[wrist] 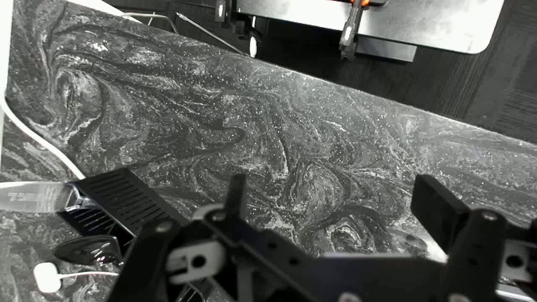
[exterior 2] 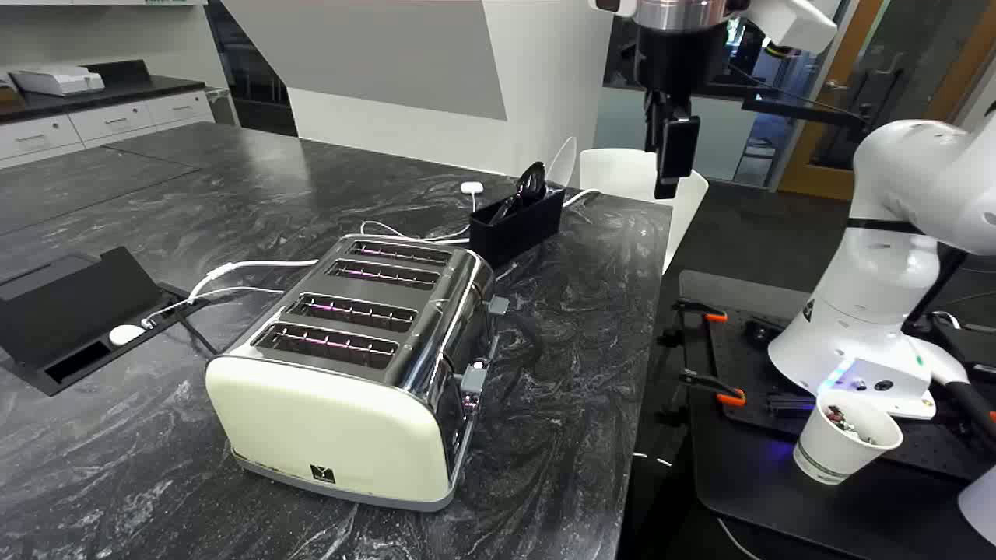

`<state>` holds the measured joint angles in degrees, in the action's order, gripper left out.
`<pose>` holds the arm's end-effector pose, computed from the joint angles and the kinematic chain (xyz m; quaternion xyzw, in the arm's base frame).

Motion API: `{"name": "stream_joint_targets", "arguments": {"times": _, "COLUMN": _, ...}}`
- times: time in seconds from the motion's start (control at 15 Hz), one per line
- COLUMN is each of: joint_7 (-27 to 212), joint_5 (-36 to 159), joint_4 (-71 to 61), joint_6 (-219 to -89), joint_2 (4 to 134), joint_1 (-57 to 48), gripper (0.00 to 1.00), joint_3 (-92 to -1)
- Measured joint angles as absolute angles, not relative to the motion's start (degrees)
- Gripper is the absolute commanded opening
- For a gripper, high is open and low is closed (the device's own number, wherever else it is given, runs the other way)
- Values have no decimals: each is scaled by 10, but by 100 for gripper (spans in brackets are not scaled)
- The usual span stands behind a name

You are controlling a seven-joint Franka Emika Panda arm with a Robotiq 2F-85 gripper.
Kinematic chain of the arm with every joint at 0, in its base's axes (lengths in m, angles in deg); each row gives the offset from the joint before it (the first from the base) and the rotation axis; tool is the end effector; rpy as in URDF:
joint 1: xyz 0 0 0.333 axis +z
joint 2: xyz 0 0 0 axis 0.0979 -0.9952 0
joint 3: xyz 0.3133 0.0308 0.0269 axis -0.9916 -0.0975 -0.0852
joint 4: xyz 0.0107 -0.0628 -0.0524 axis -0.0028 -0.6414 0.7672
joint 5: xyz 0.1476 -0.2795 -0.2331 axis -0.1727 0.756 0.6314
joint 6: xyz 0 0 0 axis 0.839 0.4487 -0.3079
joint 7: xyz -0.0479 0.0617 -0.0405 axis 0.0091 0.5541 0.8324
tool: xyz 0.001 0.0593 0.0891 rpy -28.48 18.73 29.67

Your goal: Turn the black object ninety degrees.

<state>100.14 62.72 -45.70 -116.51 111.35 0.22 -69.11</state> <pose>0.3607 0.1677 0.4906 0.9846 0.0962 -0.0604 0.1328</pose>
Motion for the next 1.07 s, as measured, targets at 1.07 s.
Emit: {"name": "stream_joint_targets", "arguments": {"times": 1.07, "joint_7": 830, "joint_5": 815, "joint_4": -459, "joint_6": -1313, "joint_2": 1053, "joint_1": 8, "gripper": 100, "joint_3": -620}}
